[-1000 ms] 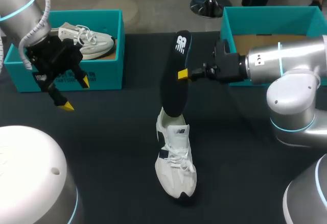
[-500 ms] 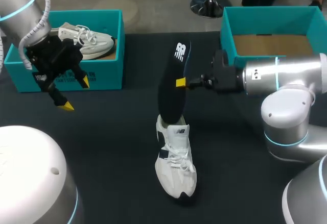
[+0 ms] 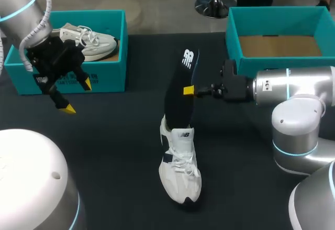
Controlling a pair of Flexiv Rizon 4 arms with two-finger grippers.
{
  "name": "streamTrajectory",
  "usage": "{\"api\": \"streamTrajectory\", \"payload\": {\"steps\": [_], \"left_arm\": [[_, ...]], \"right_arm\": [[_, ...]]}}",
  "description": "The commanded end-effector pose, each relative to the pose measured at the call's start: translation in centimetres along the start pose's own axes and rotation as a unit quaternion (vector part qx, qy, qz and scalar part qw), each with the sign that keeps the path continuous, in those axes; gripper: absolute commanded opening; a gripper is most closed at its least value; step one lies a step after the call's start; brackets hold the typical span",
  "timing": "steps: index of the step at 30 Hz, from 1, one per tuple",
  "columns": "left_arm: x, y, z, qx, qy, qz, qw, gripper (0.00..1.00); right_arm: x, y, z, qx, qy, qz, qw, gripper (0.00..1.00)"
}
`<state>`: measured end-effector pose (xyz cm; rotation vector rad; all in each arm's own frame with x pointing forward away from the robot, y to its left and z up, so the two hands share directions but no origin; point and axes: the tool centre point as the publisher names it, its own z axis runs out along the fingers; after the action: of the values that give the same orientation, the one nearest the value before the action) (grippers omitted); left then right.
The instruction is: Take the shoe out of the shoebox, open the shoe tongue, remove and reinsert the insole, then place the shoe into the shoebox
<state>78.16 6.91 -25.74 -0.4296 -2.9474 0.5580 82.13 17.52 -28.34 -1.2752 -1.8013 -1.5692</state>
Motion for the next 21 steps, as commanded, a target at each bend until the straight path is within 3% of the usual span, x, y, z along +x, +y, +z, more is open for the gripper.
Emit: {"api": "streamTrajectory", "payload": {"steps": [1,8,21], "left_arm": [[0.0,0.0,0.0,-0.001,0.001,0.000,1.000,1.00],[0.0,0.0,0.0,-0.001,0.001,0.000,1.000,1.00],[0.0,0.0,0.0,-0.001,0.001,0.000,1.000,1.00]], "right_arm": [[0.0,-0.3,-0.1,0.000,0.002,-0.001,1.000,0.00],[0.0,-0.4,-0.1,-0.001,0.005,0.000,1.000,0.00],[0.4,1.1,1.1,0.001,0.009,-0.012,1.000,0.00]]}}
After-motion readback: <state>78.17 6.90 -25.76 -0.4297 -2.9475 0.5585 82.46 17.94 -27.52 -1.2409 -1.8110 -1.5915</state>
